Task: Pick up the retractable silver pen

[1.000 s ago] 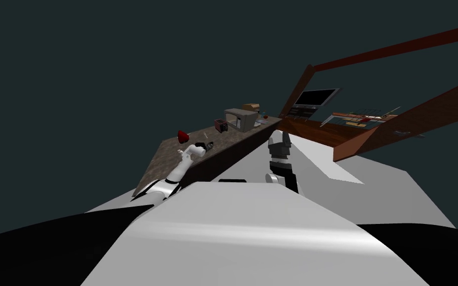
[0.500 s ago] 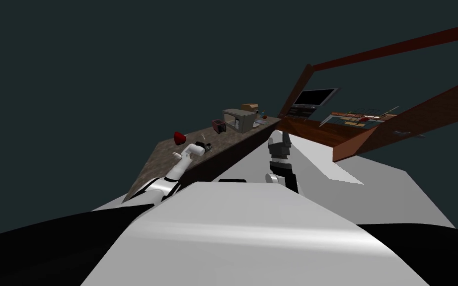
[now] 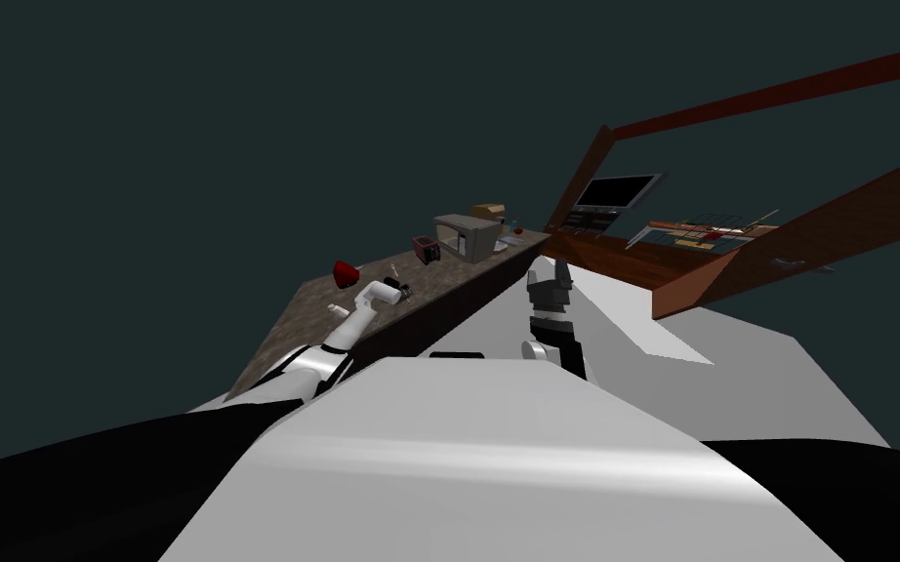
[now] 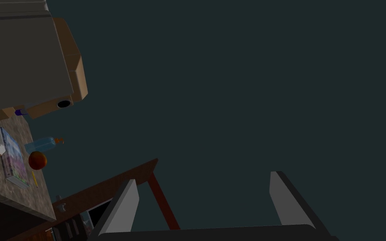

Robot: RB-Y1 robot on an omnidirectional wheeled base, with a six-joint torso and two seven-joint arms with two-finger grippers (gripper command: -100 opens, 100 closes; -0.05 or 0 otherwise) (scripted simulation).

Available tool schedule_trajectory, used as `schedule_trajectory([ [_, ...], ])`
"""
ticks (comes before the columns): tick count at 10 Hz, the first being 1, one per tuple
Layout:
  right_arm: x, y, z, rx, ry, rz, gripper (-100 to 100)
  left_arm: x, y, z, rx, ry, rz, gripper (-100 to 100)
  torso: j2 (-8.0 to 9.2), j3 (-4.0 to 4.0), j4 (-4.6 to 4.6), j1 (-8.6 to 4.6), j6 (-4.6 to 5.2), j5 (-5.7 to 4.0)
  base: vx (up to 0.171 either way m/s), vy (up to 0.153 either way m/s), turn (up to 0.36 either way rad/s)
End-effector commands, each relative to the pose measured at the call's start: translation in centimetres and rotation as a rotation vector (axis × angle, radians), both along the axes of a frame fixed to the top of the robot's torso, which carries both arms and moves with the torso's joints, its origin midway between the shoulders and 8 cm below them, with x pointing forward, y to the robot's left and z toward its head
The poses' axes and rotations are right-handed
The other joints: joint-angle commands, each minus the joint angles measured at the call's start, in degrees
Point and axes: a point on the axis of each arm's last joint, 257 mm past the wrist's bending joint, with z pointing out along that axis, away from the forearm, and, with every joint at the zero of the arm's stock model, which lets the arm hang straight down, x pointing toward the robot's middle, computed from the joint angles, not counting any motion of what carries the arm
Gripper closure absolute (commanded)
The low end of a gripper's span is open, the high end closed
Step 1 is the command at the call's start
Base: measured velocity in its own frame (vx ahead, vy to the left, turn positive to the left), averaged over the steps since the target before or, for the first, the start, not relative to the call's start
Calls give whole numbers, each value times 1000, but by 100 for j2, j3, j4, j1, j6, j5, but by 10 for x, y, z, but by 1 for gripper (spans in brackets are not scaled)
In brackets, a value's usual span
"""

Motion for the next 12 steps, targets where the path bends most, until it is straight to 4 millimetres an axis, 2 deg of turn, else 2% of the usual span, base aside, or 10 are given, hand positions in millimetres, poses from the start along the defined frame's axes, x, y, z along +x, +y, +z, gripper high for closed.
schedule_trajectory([
  [1, 0, 0, 0, 0, 0, 0, 0, -8, 12, -2, 28, 46, 20, -100, 0, 0, 0, 0, 0, 0, 65, -55, -15],
  [2, 0, 0, 0, 0, 0, 0, 0, -9, 13, -3, 29, 51, 22, -100, -3, -1, 0, 1, 0, 0, 63, -39, -5],
  [5, 0, 0, 0, 0, 0, 0, 0, -20, 33, -6, 68, 113, 54, -100, 3, 2, 1, 9, 0, 2, 52, -38, -10],
  [6, 0, 0, 0, 0, 0, 0, 0, -18, 29, -4, 60, 99, 47, -100, 1, 1, 1, 8, 0, 2, 27, -18, 1],
  [7, 0, 0, 0, 0, 0, 0, 0, -18, 30, -4, 62, 103, 49, 0, 9, 5, 2, 15, -1, 3, 0, 0, 0],
  [8, 0, 0, 0, 0, 0, 0, 0, -19, 32, -15, 61, 103, 56, -100, 17, 10, 4, 20, -1, 5, 17, 13, -51],
  [10, 0, 0, 0, 0, 0, 0, 0, -20, 34, -25, 61, 102, 63, -100, 12, 7, 3, 33, 0, 8, 31, 32, -51],
  [11, 0, 0, 0, 0, 0, 0, 0, -19, 32, -21, 61, 104, 60, -100, 11, 6, 2, 36, -1, 8, 12, 16, -9],
  [12, 0, 0, 0, 0, 0, 0, 0, -19, 32, -21, 61, 102, 61, 100, 16, 9, 4, 31, -2, 7, 0, 0, 0],
])
